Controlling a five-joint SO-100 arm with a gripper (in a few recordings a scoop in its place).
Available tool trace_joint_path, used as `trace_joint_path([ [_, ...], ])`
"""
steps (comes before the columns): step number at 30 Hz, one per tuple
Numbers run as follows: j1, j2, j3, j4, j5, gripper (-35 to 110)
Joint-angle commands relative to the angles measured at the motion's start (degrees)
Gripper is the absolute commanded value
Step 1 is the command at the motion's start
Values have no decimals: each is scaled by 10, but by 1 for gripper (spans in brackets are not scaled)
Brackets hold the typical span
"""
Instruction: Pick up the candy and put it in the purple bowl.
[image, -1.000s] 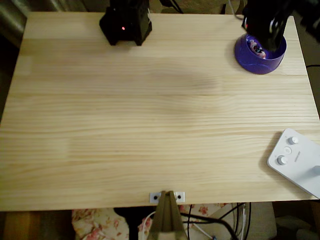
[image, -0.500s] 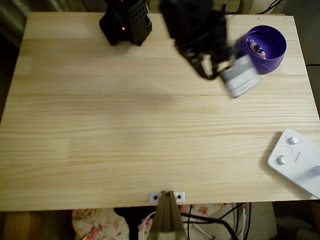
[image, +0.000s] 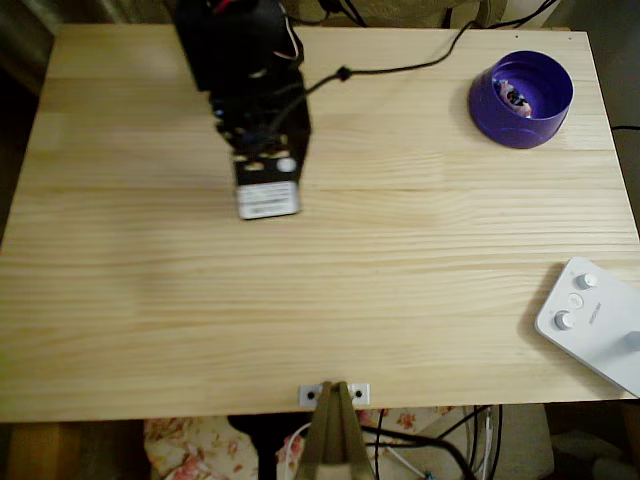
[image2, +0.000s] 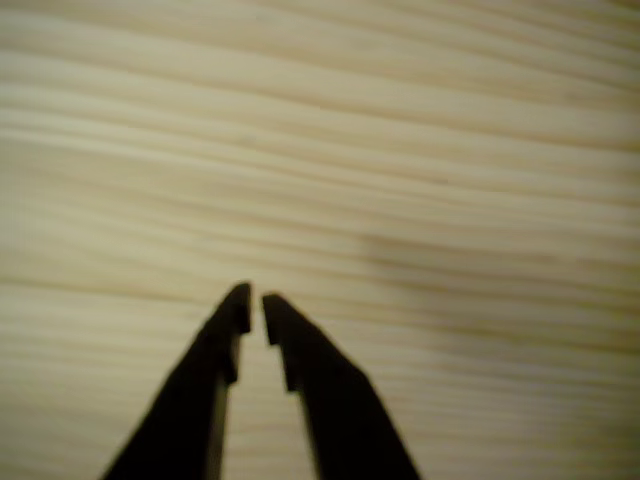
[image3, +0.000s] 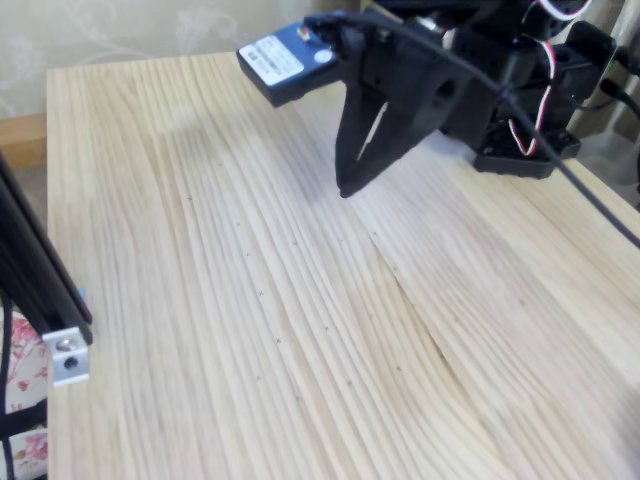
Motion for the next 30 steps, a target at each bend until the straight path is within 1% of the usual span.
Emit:
trace_joint_path([
  [1, 63, 53, 7, -9, -35, -1],
  [6, 125, 124, 55, -6, -63, -1],
  [14, 161, 219, 105, 18, -85, -1],
  [25, 171, 308, 120, 88, -75, -1],
  [30, 168, 308, 120, 88, -76, -1],
])
